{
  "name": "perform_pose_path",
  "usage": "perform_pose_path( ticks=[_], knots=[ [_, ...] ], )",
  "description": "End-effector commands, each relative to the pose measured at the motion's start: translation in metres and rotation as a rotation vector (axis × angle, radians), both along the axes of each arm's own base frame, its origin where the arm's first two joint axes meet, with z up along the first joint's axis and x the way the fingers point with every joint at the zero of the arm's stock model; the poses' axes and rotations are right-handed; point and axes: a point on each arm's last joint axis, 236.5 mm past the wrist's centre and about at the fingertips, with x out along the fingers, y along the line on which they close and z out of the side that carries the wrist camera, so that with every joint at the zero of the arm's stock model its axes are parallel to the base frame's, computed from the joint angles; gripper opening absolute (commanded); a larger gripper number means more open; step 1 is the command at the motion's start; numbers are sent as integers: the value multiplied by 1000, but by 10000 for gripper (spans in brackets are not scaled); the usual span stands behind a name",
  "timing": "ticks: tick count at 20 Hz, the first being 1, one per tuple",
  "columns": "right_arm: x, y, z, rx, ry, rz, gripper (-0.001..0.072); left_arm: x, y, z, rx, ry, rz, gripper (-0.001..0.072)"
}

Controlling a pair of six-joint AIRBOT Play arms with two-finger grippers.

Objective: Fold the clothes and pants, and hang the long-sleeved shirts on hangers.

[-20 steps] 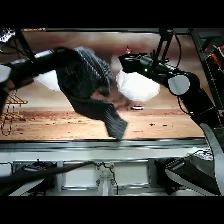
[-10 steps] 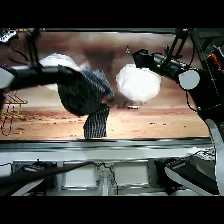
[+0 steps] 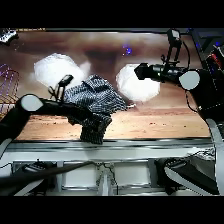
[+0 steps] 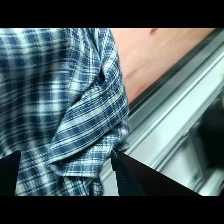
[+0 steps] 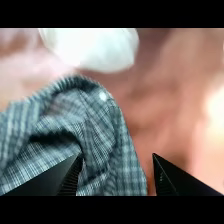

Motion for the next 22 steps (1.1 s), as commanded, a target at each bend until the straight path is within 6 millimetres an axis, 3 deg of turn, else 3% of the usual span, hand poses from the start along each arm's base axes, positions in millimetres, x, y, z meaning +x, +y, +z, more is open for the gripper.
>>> perform_pose_path(
  ticks=[1, 4, 6, 10, 14, 16, 17, 20, 22],
  knots=[
    [-15, -4, -28, -43, 87, 19, 517, 13, 24, 56, -153, -80, 155, 618],
    [-24, -5, -50, -49, 139, 19, 517, 17, 57, 118, -259, -235, 293, 616],
    [-29, 1, -57, -18, 170, 23, 516, 17, 68, 130, -259, -288, 329, 614],
    [-37, 35, -46, 96, 170, 87, 517, 33, 94, 97, -108, -269, 383, 612],
    [-39, 73, -65, 89, 176, 171, 518, 43, 94, 77, -104, -203, 396, 612],
    [-34, 79, -70, 87, 173, 171, 518, 59, 94, 76, -133, -205, 432, 611],
    [-29, 78, -68, 93, 162, 153, 517, 67, 89, 74, -163, -191, 446, 566],
    [-19, 63, -64, 108, 155, 100, 517, 83, 59, 51, -176, -105, 377, 559],
    [-23, 57, -66, 102, 183, 99, 517, 101, 32, 35, -158, -52, 300, 560]
  ],
)
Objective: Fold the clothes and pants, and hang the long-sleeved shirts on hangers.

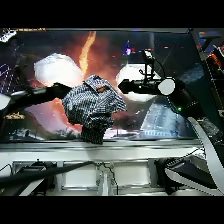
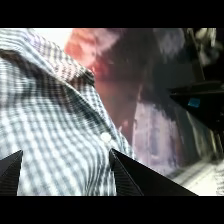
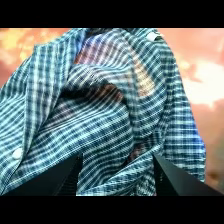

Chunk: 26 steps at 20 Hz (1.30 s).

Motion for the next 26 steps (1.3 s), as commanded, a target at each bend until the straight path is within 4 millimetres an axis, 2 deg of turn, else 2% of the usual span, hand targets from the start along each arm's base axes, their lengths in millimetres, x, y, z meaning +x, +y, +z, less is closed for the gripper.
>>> perform_pose_path(
  ticks=[1, 3, 6, 10, 11, 12, 13, 14, 15, 17, 21, 24, 26],
  knots=[
    [-3, -9, -3, -8, 31, -6, 517, 28, -42, -29, 10, 86, -114, 560],
    [-9, -14, -4, -47, 35, 12, 517, 41, -62, -56, 50, 177, -188, 560],
    [-15, -20, 1, -79, 22, 26, 517, 62, -81, -89, 49, 291, -209, 560],
    [-18, -25, 15, -88, -18, 26, 516, 85, -96, -117, 43, 323, -197, 557],
    [-18, -25, 18, -87, -26, 26, 516, 89, -102, -121, 23, 330, -192, 525],
    [-19, -26, 20, -88, -34, 26, 516, 92, -111, -123, -13, 340, -183, 463],
    [-19, -27, 22, -91, -39, 25, 516, 95, -119, -123, -55, 348, -173, 365],
    [-19, -28, 21, -99, -42, 25, 516, 96, -125, -121, -85, 340, -185, 132],
    [-18, -31, 20, -115, -46, 26, 516, 92, -129, -115, -103, 326, -217, 15],
    [-15, -40, 15, -163, -53, 19, 516, 82, -123, -92, -114, 310, -272, 14],
    [-6, -54, -5, -256, -50, 20, 517, 41, -87, 6, -51, 109, -418, 14],
    [0, -47, -25, -241, -5, 21, 517, 14, -53, 62, 125, -74, -403, 14],
    [3, -42, -38, -217, 33, 4, 517, 1, -42, 87, 185, -159, -385, 14]
  ],
)
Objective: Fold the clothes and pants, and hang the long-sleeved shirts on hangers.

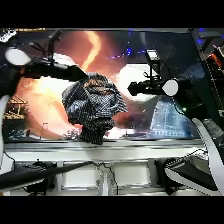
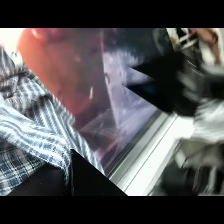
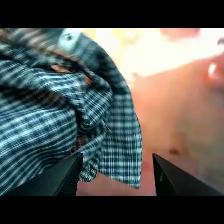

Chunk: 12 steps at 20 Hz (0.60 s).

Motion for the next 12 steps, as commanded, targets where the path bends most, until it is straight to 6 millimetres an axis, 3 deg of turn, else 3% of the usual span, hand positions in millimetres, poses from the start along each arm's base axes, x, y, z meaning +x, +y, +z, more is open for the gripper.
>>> perform_pose_path(
  ticks=[1, 3, 6, 9, 12],
  knots=[
    [11, 5, -19, 29, 22, -44, 517, -29, 27, 46, 96, -170, 15, 13],
    [19, 5, -24, 47, -11, -63, 518, -35, 28, 57, 90, -195, 21, 14],
    [5, 18, -37, 79, 20, -1, 520, -33, 28, 60, 83, -198, 33, 14],
    [4, 11, -55, 39, -7, 18, 521, -35, 26, 68, 61, -209, 45, 14],
    [-2, 15, -63, -9, -28, 134, 577, -44, 23, 84, 28, -240, 43, 13]
  ],
)
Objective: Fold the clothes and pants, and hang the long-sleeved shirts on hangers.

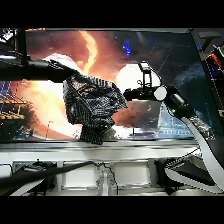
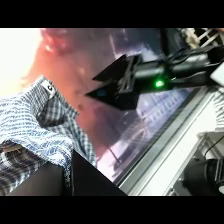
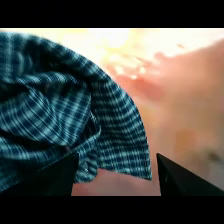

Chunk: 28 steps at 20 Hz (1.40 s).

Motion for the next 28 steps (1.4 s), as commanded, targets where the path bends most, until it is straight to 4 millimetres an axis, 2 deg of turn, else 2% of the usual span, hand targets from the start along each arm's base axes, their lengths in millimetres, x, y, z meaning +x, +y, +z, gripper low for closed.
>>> perform_pose_path(
  ticks=[1, 6, 11, 14, 16, 17, 18, 19, 20, 21, 23, 25, 27, 28],
  knots=[
    [-4, 6, -11, -45, -46, 128, 578, -9, -3, 21, -42, -42, 0, 14],
    [9, 15, -27, -45, -90, 184, 587, -19, -1, 38, -55, -90, 4, 13],
    [20, 47, -35, 109, -98, 189, 587, -20, -1, 39, -62, -81, 12, 14],
    [15, 68, -39, 234, -46, 183, 586, -20, -1, 39, -62, -80, 13, 13],
    [9, 77, -44, 291, 5, 179, 548, -19, -1, 39, -60, -83, 18, 14],
    [8, 78, -45, 301, 15, 178, 470, -17, 0, 40, -63, -88, 23, 14],
    [7, 79, -45, 305, 20, 182, 358, -16, 0, 42, -67, -95, 28, 13],
    [5, 80, -44, 311, 24, 185, 229, -13, 0, 43, -71, -104, 37, 13],
    [4, 81, -42, 315, 25, 191, 58, -10, 1, 46, -77, -114, 47, 14],
    [2, 82, -37, 323, 23, 201, 23, -7, 2, 48, -83, -126, 59, 14],
    [1, 79, -15, 342, 3, 196, 23, 2, 5, 54, -89, -162, 90, 14],
    [12, 58, 24, 356, -63, 132, 23, 17, 16, 58, -68, -216, 147, 14],
    [27, 25, 88, 382, -211, 44, 22, 33, 26, 69, -70, -286, 213, 14],
    [33, 9, 132, 394, -316, 14, 22, 41, 29, 81, -97, -328, 249, 13]
  ],
)
